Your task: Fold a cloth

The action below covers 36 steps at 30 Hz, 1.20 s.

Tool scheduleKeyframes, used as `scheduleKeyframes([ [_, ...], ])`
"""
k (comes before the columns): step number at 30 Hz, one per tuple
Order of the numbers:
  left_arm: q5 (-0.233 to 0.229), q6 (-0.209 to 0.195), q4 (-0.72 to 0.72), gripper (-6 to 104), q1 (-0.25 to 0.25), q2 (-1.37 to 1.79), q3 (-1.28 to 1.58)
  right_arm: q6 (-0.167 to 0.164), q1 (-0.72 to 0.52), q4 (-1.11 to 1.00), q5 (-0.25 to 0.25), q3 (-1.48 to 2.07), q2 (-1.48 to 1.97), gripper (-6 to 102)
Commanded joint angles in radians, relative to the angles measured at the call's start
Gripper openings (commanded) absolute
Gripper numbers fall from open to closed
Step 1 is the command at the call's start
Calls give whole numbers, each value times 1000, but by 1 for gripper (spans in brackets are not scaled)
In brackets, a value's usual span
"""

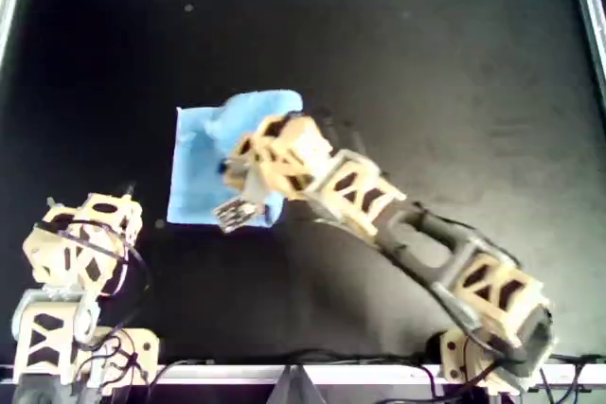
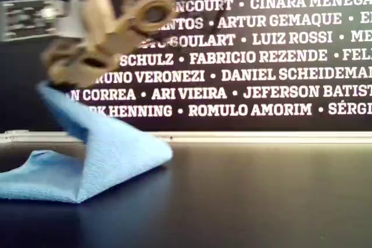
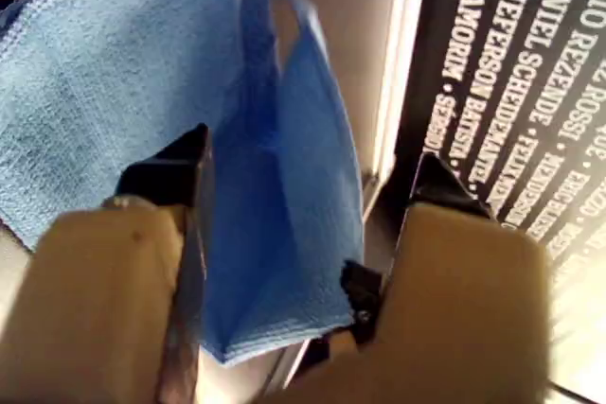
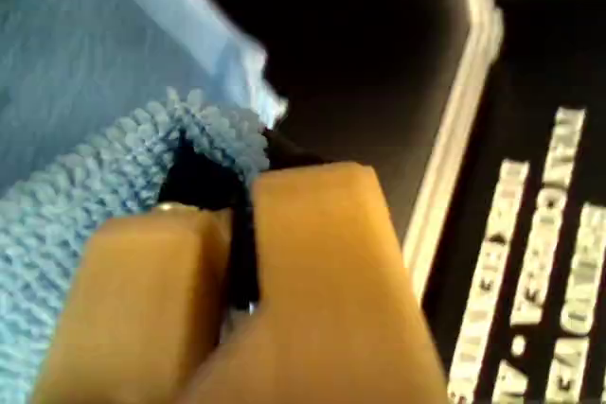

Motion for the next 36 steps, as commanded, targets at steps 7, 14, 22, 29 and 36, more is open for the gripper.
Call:
scheduleKeyframes([
  [7, -3, 3, -5, 76, 21, 14, -12, 2, 100, -26, 6, -351, -202, 0],
  [14, -3, 3, -3, 76, 21, 14, -12, 3, 109, -25, -8, -379, -276, 15],
  [22, -3, 3, -3, 76, 21, 12, -12, 2, 106, -6, 2, -359, -247, 56],
  [29, -3, 3, -3, 76, 21, 12, -11, 2, 91, -3, -8, -330, -183, 49],
  [36, -3, 3, -3, 76, 21, 12, -11, -12, 21, 69, 6, -48, 192, 20],
])
